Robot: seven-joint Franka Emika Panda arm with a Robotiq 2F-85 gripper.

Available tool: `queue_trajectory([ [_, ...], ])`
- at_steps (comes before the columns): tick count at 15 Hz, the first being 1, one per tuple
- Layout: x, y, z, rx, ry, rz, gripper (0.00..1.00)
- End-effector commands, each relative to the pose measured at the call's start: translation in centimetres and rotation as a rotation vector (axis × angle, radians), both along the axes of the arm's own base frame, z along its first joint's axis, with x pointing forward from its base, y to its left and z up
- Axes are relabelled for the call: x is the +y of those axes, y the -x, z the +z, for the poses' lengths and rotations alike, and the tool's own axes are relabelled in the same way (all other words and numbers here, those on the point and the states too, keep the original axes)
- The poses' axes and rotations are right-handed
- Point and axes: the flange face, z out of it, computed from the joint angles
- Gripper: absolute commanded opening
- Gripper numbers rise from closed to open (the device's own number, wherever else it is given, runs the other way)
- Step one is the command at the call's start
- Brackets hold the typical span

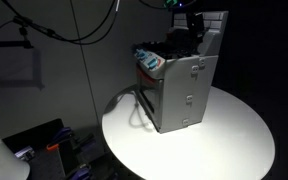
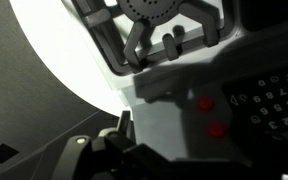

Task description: Press the top orange button on the right side of the stove twice

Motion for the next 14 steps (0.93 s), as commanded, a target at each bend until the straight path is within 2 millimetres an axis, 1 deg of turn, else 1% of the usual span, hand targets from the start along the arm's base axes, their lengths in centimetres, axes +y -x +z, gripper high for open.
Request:
queue_trajectory([
  [1, -0.2, -0.9, 0.5, -0.02, 0.008, -0.024, 1.0],
  [14, 0.1, 0.4, 0.6, 0.016, -0.013, -0.039, 1.0],
])
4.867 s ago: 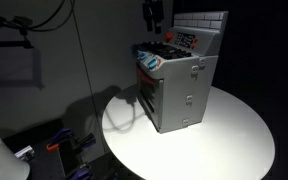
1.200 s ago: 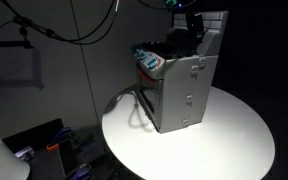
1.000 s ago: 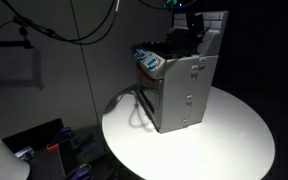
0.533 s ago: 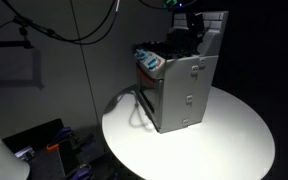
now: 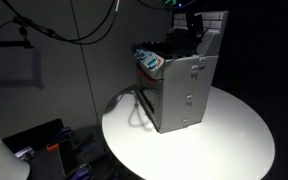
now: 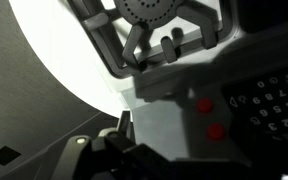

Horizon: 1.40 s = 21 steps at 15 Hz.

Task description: Press the top orange button on the right side of the stove twice

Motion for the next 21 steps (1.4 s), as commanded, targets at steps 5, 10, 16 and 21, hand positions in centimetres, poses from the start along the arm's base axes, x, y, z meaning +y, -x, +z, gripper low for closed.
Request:
queue_trajectory([
  [5, -0.1, 0.8, 0.9, 0.027, -0.024, -0.034, 1.0],
  [10, -0.2, 1.3, 1.5, 0.033, -0.025, -0.043, 1.0],
  [16, -0.5, 1.5, 1.3, 0.047, -0.025, -0.055, 1.0],
  [21, -1.0, 1.4, 1.0, 0.056, -0.026, -0.067, 1.0],
])
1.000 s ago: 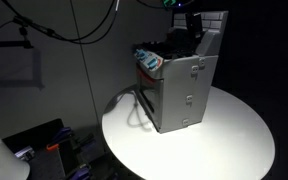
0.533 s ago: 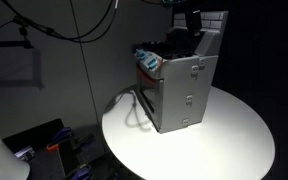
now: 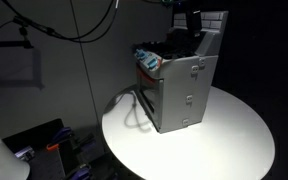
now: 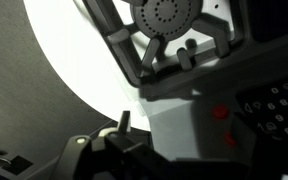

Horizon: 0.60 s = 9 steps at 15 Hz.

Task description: Press the top orange button on the right side of the stove twice

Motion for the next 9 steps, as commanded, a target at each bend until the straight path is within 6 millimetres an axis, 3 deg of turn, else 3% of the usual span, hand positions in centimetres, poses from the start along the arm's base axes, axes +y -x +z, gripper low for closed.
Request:
queue_trajectory([
  [1, -0.43, 0.24, 0.48, 0.003, -0.011, -0.027, 1.0],
  [9, -0.45, -0.02, 0.21, 0.0, -0.009, -0.029, 1.0],
])
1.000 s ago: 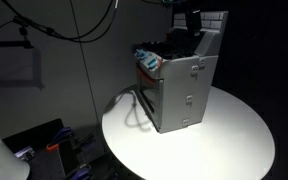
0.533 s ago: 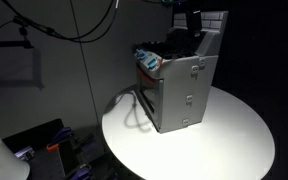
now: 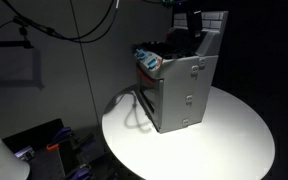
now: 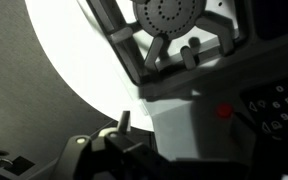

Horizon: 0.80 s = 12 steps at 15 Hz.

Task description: Press the top orange button on the right side of the stove twice

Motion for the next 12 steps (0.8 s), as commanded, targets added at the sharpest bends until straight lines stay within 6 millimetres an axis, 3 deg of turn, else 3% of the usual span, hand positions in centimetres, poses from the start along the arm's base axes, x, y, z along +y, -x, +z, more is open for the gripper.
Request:
queue_trajectory([
  [1, -0.13, -0.09, 0.24, -0.001, -0.009, -0.022, 1.0],
  [12, -0.06, -0.69, -0.28, -0.004, -0.011, -0.027, 1.0],
])
